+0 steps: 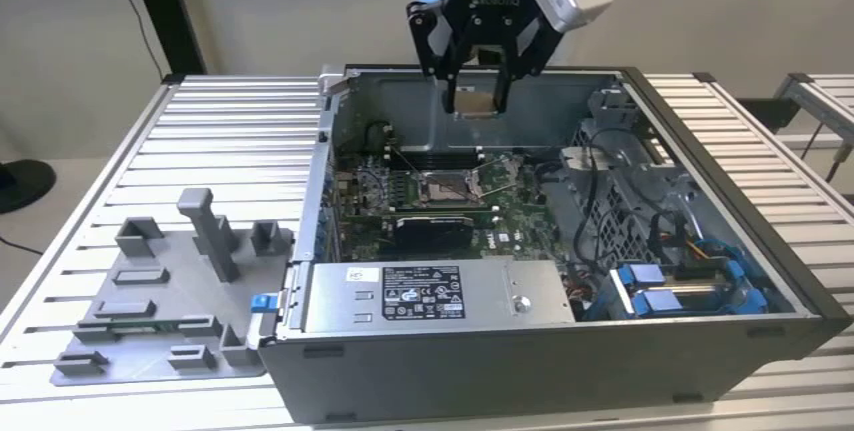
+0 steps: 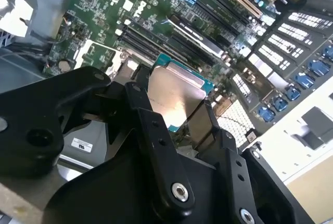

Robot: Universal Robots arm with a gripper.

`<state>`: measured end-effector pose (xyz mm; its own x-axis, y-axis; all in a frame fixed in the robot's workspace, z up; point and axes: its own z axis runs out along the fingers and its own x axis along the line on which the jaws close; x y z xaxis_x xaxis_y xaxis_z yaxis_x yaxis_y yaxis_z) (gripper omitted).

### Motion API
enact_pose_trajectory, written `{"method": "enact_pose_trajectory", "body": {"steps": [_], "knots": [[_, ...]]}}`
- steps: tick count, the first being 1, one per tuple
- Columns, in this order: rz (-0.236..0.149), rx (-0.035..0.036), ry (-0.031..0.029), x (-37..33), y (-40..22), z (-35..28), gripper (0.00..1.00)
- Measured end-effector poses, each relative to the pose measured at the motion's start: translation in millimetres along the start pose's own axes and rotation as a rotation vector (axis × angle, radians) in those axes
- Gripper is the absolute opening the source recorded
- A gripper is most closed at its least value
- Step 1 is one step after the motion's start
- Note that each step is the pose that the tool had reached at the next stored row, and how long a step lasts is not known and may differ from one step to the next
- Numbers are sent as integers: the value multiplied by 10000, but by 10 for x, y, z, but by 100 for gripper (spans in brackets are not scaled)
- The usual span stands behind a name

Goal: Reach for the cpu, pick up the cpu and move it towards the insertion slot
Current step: 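Pick up the cpu and move it towards the insertion slot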

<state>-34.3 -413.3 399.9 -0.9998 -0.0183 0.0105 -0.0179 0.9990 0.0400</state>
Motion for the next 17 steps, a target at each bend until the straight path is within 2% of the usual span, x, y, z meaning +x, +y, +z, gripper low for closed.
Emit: {"method": "enact_pose_trajectory", "body": {"steps": [2, 17], "knots": [[0, -1, -1, -1, 48, 8, 0], [0, -1, -1, -11, 570, 100, 0]]}}
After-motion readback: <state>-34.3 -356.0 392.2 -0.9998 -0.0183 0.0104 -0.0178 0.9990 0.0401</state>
